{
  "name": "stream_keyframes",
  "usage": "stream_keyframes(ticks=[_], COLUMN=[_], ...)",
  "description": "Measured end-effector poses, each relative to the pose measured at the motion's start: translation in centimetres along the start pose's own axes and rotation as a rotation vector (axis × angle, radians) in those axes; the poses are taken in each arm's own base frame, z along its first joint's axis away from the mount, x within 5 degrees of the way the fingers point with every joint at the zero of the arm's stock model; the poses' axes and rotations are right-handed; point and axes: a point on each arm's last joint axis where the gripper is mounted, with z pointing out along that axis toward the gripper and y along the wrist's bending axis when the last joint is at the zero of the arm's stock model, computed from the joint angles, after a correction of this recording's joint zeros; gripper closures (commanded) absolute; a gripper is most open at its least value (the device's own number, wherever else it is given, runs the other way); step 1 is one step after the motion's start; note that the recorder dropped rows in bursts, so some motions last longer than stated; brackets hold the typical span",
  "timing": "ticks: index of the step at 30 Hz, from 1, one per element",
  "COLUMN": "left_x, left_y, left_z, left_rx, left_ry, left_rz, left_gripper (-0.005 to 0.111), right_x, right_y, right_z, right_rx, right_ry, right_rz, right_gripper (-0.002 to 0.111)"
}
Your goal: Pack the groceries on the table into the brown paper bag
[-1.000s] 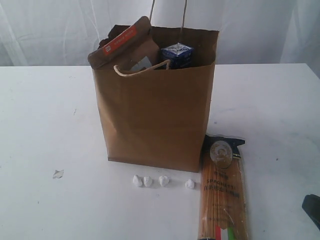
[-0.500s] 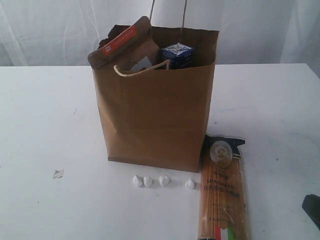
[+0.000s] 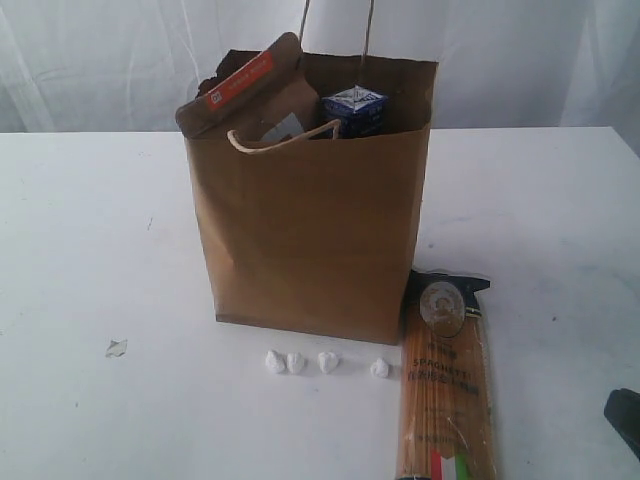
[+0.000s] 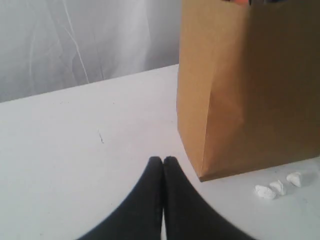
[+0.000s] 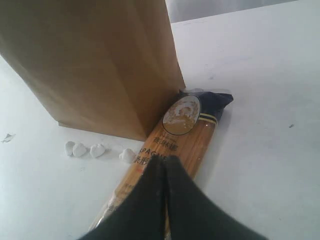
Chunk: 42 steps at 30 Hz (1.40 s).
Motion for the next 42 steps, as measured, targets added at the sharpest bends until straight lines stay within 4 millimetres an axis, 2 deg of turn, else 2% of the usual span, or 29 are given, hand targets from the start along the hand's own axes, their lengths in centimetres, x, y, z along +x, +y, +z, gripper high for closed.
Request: stream_keyframes(ticks=[5,14,34,36,39,42], left_x=[3.8,5.3,5.5,5.5,5.5,5.5], left_y=[-0.1,-0.3,-0.4,-0.4,-0.4,-0.4], left_z=[-1.2,-2.4,-2.4,-2.4,-2.4,-2.4], left_rx=[0.001,0.022,0.028,0.028,0.028,0.028], left_ry=[-0.022,-0.001,0.018,0.018,0.018,0.018], left_rz=[-0.044,-0.054,-0.070,-0.070,-0.070,-0.070], left_gripper=[0.107,0.107,0.107,0.107,0.107,0.107], right_x=[0.0,0.0,0.0,-0.4,-2.3,-3.3], right_y=[0.0,0.0,0.0,0.2,1.0,1.4], right_z=[0.0,0.0,0.0,0.0,-0.3,-0.7], right_rx=[0.000,0.000,0.001,-0.018,-0.125,-0.201], right_ry=[0.000,0.000,-0.001,-0.044,-0.255,-0.369], right_rz=[0.000,0.000,-0.004,0.009,0.106,0.194], right_gripper=[0.108,0.108,0.108,0.108,0.108,0.108])
